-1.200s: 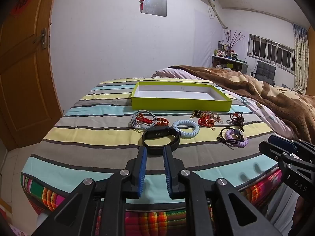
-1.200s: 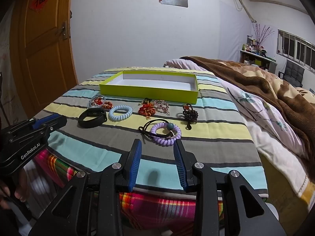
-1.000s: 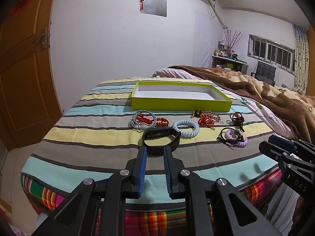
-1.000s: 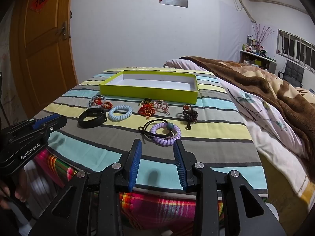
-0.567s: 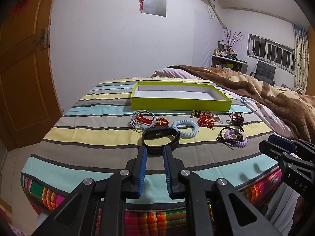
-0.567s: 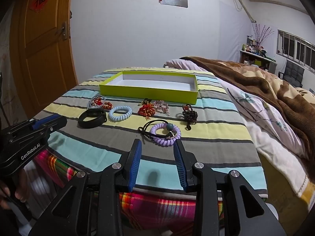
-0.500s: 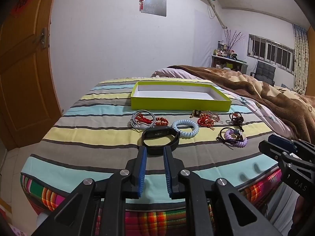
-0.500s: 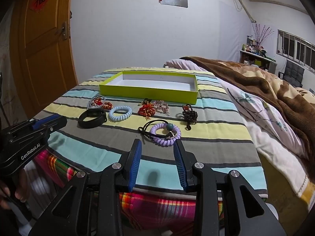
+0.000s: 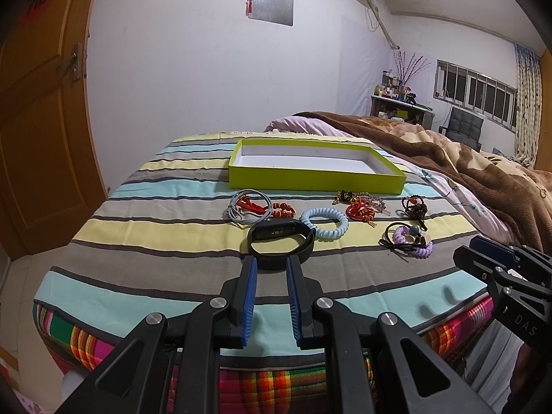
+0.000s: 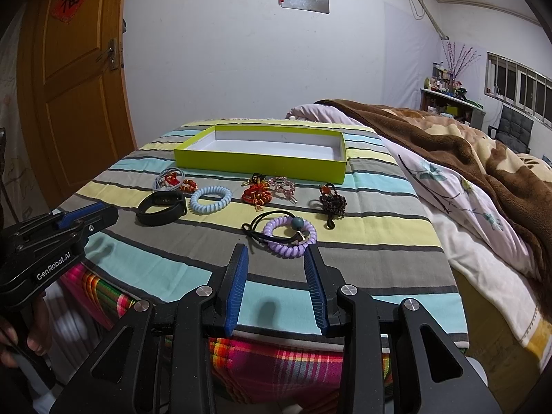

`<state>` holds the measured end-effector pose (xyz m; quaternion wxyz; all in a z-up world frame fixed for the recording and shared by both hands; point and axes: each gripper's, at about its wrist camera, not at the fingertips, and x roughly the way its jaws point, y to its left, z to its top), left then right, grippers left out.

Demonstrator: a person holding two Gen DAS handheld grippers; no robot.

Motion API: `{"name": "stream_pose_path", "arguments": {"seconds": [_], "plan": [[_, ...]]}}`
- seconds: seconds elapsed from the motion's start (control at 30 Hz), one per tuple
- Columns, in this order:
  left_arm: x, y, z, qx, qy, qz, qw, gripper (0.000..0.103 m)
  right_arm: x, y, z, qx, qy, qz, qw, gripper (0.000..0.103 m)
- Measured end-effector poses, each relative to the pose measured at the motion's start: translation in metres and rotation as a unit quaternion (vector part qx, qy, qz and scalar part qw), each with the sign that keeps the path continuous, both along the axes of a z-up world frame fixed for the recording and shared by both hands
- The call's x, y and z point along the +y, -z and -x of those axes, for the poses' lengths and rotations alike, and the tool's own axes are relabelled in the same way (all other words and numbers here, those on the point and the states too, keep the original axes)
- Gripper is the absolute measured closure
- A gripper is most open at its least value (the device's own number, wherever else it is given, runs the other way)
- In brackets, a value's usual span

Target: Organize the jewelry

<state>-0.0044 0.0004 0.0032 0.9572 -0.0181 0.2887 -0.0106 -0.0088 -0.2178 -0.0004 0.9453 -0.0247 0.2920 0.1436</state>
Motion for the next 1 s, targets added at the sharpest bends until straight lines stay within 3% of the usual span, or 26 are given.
{"name": "stream_pose_path", "arguments": {"seconds": [0.5, 0.67, 1.0], "plan": [[0.013, -0.001, -0.014, 0.008, -0.003, 0.021, 0.9998, 0.086, -0.01, -0.002, -0.014, 0.009, 0.005, -0.007, 1.0, 0.068], [0.025, 0.002, -0.026, 0.022, -0.013, 0.028, 0.9993, 0.079, -0.014, 0.0, -0.023, 0.017, 0.009, -0.01, 1.0, 0.068], [0.027, 0.013, -0.067, 0.072, -0.002, 0.024, 0.9971, 0.078, -0.028, 0.004, -0.062, 0.046, 0.024, -0.014, 0.999, 0.068]]}}
